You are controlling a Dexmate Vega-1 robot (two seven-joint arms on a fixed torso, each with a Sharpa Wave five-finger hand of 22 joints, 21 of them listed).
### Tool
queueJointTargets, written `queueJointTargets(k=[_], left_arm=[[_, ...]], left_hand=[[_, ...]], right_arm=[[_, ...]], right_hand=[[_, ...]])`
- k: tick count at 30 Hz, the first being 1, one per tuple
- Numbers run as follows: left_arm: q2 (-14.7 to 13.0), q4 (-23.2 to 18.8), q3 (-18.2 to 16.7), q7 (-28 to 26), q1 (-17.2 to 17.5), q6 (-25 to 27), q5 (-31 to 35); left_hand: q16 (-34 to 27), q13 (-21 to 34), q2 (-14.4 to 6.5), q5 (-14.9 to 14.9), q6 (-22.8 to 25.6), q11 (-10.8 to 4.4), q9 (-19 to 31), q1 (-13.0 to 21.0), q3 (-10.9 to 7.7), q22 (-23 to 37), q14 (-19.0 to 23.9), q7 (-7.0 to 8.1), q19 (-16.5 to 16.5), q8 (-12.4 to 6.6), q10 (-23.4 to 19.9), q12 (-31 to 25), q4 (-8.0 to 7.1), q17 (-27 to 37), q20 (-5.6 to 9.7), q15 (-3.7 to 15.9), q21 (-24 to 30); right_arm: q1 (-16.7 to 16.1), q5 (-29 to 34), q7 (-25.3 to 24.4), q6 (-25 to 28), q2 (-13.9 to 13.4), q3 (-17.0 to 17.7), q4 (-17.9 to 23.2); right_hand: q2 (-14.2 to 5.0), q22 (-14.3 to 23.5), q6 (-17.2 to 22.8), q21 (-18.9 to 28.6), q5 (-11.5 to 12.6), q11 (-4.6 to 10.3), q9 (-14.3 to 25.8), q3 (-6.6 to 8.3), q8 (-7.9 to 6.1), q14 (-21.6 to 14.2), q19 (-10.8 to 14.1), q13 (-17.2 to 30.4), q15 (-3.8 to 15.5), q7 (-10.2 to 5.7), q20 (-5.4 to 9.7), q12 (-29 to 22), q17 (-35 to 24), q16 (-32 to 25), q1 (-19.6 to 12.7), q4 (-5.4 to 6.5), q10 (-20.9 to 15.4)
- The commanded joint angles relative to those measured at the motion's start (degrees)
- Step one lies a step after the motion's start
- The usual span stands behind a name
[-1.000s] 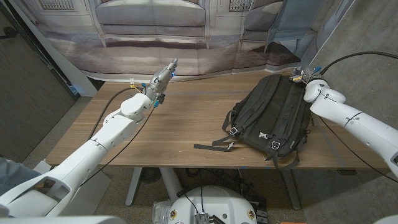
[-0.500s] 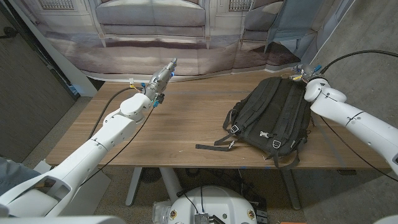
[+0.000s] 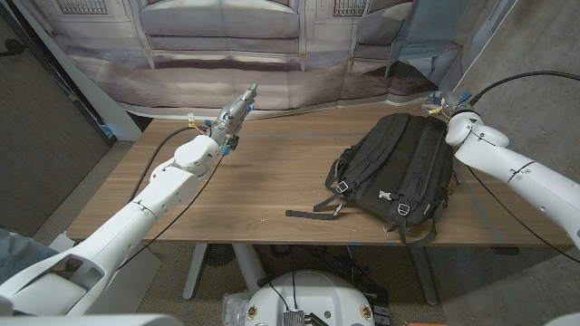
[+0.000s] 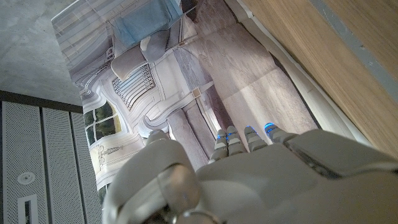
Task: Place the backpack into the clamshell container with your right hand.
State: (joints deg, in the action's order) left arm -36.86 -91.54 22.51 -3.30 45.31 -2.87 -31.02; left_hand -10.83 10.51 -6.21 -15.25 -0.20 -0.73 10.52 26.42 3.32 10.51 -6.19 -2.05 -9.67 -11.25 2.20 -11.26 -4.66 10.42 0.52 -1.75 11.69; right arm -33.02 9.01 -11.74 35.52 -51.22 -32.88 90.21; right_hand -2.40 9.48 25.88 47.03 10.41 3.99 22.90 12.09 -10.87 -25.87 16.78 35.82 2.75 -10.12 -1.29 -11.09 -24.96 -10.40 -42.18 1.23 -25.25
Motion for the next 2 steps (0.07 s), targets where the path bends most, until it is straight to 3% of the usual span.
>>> queueJointTargets(k=[1, 2], left_arm=[[0.0, 0.8, 0.1, 1.0, -0.5, -0.5, -0.4], [-0.2, 0.8, 0.1, 1.3, -0.5, -0.7, -0.1]], left_hand=[[0.0, 0.2, -0.7, 0.0, 0.1, 0.03, 0.2, 0.1, 0.29, 0.2, -0.8, 0.00, -2.6, -0.05, 0.5, -0.3, -0.18, 0.1, -0.12, 0.03, 0.2], [0.0, 0.2, -0.7, 0.0, 0.1, 0.04, 0.2, 0.1, 0.29, 0.2, -0.8, 0.00, -2.7, -0.05, 0.5, -0.3, -0.18, 0.1, -0.14, 0.03, 0.2]], right_arm=[[-0.4, -0.2, 0.0, 0.7, -0.4, 0.3, 1.5], [-0.4, -0.1, -0.1, 0.8, -0.5, 0.3, 1.7]], right_hand=[[-0.38, 0.3, 0.3, -0.4, 0.1, -0.36, 0.0, 0.15, -0.46, 0.4, -0.5, -0.2, 1.25, 0.15, 0.40, -0.5, 0.2, -0.4, 1.1, 0.63, 0.0], [-0.40, 0.3, 0.4, -0.5, 0.1, -0.38, 0.0, 0.14, -0.49, 0.4, -0.5, -0.3, 1.29, 0.20, 0.43, -0.5, 0.2, -0.4, 1.1, 0.64, 0.0]])
